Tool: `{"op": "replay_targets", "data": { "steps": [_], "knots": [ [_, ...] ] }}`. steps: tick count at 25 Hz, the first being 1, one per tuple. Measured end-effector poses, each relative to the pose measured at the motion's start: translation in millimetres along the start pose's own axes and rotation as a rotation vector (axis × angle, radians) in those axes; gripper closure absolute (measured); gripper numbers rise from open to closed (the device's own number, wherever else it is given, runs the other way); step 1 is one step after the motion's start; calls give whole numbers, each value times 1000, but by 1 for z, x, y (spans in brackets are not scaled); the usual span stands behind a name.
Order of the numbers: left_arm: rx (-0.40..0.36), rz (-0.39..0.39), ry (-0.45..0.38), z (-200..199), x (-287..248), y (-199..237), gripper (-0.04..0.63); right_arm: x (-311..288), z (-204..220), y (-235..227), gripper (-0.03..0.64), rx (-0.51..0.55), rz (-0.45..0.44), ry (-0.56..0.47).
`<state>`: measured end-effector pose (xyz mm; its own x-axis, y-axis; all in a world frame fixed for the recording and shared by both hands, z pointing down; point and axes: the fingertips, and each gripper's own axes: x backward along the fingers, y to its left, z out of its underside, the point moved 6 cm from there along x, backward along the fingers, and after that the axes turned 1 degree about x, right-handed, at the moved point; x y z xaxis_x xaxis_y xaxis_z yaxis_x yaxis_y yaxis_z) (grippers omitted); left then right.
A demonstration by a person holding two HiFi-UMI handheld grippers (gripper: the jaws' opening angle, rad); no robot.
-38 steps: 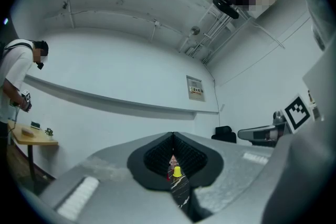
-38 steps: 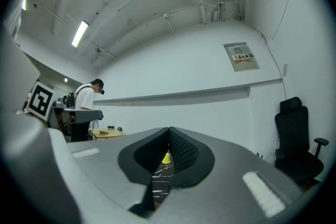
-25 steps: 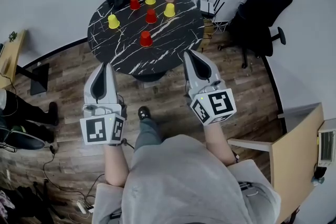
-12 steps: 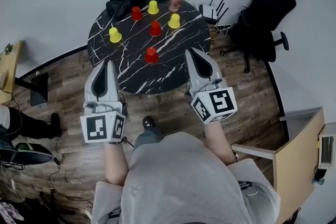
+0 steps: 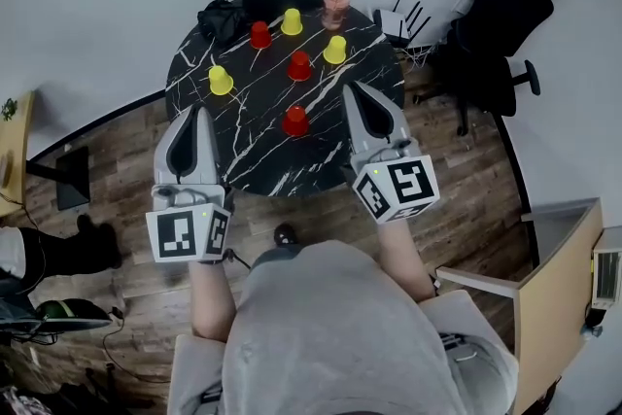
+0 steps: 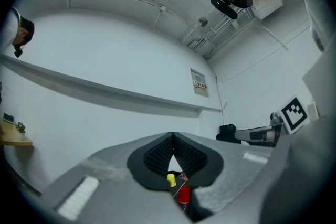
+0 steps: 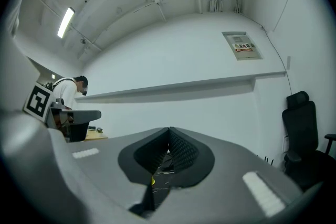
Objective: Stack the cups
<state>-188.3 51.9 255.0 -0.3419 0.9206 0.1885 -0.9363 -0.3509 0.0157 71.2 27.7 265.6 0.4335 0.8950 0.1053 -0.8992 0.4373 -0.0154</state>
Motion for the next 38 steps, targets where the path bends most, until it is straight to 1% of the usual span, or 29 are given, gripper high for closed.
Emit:
{"op": "replay_targets", "data": {
  "steps": [5, 9, 11, 15, 20, 22, 28, 34, 38],
  "knots": [
    [-11, 27, -8, 5, -19, 22, 589, -26, 5, 2, 618, -2, 25, -1],
    [-31, 50, -5, 10, -30, 33, 590, -40, 6, 2, 618, -1, 45, 7],
    [-30, 54, 1, 14, -34, 37, 589, -45, 9, 2, 618, -4, 48, 20],
    [1, 61, 20, 24, -44, 41, 589, -55, 20, -5, 618, -8, 65, 83],
    [18, 62, 53, 38, -54, 41, 589, -64, 55, -23, 618, -54, 94, 207],
    [22, 49, 63, 43, -57, 42, 589, -69, 70, -31, 618, -81, 91, 251],
    [27, -16, 83, 53, -70, 47, 589, -104, 115, -61, 616, -172, 43, 384],
    [43, -112, 113, 66, -81, 56, 589, -145, 158, -79, 587, -183, -43, 521],
    [45, -174, 142, 78, -86, 58, 589, -167, 189, -85, 552, -140, -100, 623]
  ]
}}
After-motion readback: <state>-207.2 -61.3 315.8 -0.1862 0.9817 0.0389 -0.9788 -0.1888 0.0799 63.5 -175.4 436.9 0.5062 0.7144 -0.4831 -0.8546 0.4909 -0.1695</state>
